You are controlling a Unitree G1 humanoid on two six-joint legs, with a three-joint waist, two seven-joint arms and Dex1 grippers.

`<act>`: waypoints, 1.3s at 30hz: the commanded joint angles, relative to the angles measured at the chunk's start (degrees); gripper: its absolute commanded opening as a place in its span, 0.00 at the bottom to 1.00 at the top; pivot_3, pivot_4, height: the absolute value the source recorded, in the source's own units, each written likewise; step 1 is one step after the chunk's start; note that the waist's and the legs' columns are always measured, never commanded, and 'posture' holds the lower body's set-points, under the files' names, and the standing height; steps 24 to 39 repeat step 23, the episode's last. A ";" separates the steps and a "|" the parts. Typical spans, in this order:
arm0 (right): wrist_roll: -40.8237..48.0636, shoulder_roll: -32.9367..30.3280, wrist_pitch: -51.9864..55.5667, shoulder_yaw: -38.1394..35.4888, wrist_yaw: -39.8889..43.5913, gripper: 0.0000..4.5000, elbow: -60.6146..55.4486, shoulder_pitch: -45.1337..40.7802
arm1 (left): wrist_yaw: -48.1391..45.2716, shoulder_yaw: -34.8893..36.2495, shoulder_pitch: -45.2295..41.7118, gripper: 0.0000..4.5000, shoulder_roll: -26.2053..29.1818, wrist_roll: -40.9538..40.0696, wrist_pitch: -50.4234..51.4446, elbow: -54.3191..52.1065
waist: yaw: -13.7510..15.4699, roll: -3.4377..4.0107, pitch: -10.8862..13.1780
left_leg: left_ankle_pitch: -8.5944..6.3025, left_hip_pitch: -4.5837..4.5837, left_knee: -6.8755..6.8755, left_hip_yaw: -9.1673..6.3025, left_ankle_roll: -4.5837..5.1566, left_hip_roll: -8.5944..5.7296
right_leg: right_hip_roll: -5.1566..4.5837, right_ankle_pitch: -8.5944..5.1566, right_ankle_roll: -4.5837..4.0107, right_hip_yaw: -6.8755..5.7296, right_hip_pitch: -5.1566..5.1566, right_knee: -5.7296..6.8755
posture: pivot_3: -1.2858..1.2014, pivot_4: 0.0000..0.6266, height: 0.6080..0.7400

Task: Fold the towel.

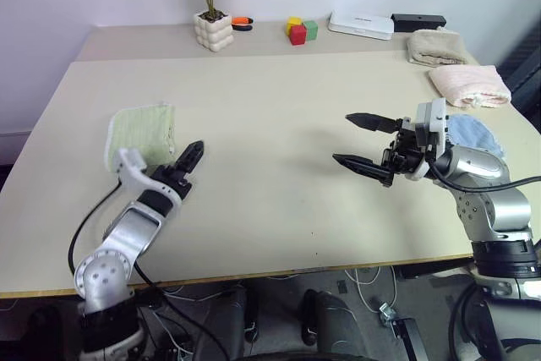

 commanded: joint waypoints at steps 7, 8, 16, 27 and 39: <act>0.44 -3.10 0.95 -4.68 -1.01 1.00 -1.37 1.31 | -37.72 -9.37 -8.42 0.99 13.21 22.98 -22.18 9.04 | -0.08 0.16 -0.08 | 0.29 -0.47 -0.26 0.28 -0.50 0.08 | -0.03 0.01 0.00 0.10 -0.54 0.07 | 0.52 0.24 1.00; 0.62 -3.55 1.32 -5.17 -1.37 1.00 -2.12 2.02 | -39.74 -9.75 -9.59 0.99 13.69 24.65 -23.98 11.53 | -0.09 0.16 -0.08 | 0.33 -0.53 -0.26 0.27 -0.55 0.13 | 0.01 0.02 -0.03 0.06 -0.58 0.08 | 0.52 0.24 1.00; 2.75 -6.33 3.98 -9.84 -3.69 1.00 -9.47 8.07 | -55.26 -10.73 -18.55 0.99 13.96 29.64 -32.36 28.16 | -0.08 0.16 -0.07 | 0.27 -0.66 0.01 0.24 -0.41 0.16 | 0.02 0.05 -0.02 0.00 -0.56 0.08 | 0.52 0.24 1.00; 3.40 -7.47 5.71 -10.43 -4.21 1.00 -11.13 8.48 | -54.64 -10.88 -20.34 0.99 11.52 32.79 -34.00 30.08 | -0.08 0.14 -0.05 | 0.34 -0.66 0.06 0.20 -0.25 0.16 | 0.02 0.15 0.14 -0.02 -0.51 0.11 | 0.52 0.24 1.00; 3.40 -7.47 5.71 -10.43 -4.21 1.00 -11.13 8.48 | -54.64 -10.88 -20.34 0.99 11.52 32.79 -34.00 30.08 | -0.08 0.14 -0.05 | 0.34 -0.66 0.06 0.20 -0.25 0.16 | 0.02 0.15 0.14 -0.02 -0.51 0.11 | 0.52 0.24 1.00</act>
